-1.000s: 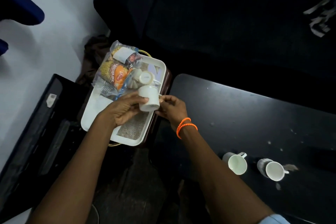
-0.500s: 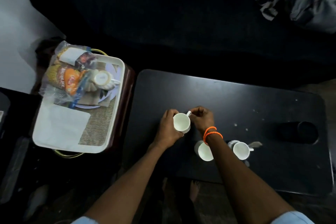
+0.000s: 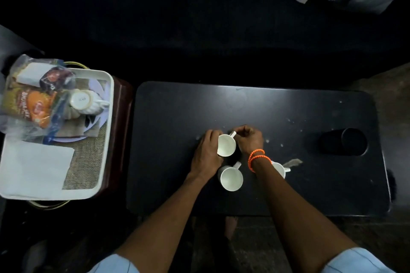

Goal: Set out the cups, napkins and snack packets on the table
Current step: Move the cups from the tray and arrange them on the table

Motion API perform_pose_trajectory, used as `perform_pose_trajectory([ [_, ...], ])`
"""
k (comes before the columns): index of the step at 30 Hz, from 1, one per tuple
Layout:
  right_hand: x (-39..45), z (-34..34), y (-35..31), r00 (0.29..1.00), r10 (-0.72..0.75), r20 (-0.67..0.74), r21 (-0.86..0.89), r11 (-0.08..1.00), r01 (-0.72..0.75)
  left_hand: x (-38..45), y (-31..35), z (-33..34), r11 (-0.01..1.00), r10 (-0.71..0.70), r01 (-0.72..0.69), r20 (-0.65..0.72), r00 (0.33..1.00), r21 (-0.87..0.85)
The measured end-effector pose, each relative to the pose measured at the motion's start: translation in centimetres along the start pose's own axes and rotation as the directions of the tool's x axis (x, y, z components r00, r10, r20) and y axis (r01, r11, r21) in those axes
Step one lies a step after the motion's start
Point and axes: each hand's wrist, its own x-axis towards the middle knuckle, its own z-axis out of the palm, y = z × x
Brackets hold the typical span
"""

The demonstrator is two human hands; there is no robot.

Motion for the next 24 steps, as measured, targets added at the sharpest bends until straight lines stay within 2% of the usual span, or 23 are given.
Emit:
perform_pose_trajectory([
  [6,0.7,-0.2,-0.7,0.999,-0.007,0.039,-0.072,0.997,0.01,0.3,-1.2,-1.4,1.0,0.008,-0.007,0.068,0.998,-0.001],
  [10,0.5,-0.3,-3.5,0.983,-0.04,-0.181,-0.138,0.99,0.015,0.9,-3.0,-5.2,1.0,-0.028,0.028,0.002,1.0,0.01],
  [12,-0.1,0.6,-5.6,0.974,-0.12,-0.19,-0.165,0.982,0.089,1.2,-4.4,-8.4,0.999,-0.045,0.044,-0.106,0.993,-0.005],
  [15,-1.6,4.0,-9.0,0.961,-0.256,-0.105,-0.164,0.957,0.237,1.6,-6.8,-14.2,0.995,-0.096,0.1,-0.364,0.927,-0.007],
  [17,-3.1,7.5,-11.4,0.945,-0.328,-0.018,-0.156,0.934,0.321,1.8,-8.8,-18.2,0.983,-0.127,0.176,-0.532,0.837,0.042],
  [19,-5.1,11.6,-13.7,0.912,-0.382,0.149,-0.156,0.902,0.403,1.9,-11.0,-21.7,0.955,-0.171,0.287,-0.661,0.731,0.07],
  [22,-9.0,17.6,-16.4,0.807,-0.39,0.444,-0.086,0.878,0.471,1.7,-14.0,-25.2,0.897,-0.335,0.439,-0.717,0.612,-0.045],
  [24,-11.1,21.3,-17.5,0.739,-0.388,0.551,-0.106,0.846,0.523,1.9,-15.7,-26.9,0.843,-0.502,0.503,-0.615,0.608,-0.191],
])
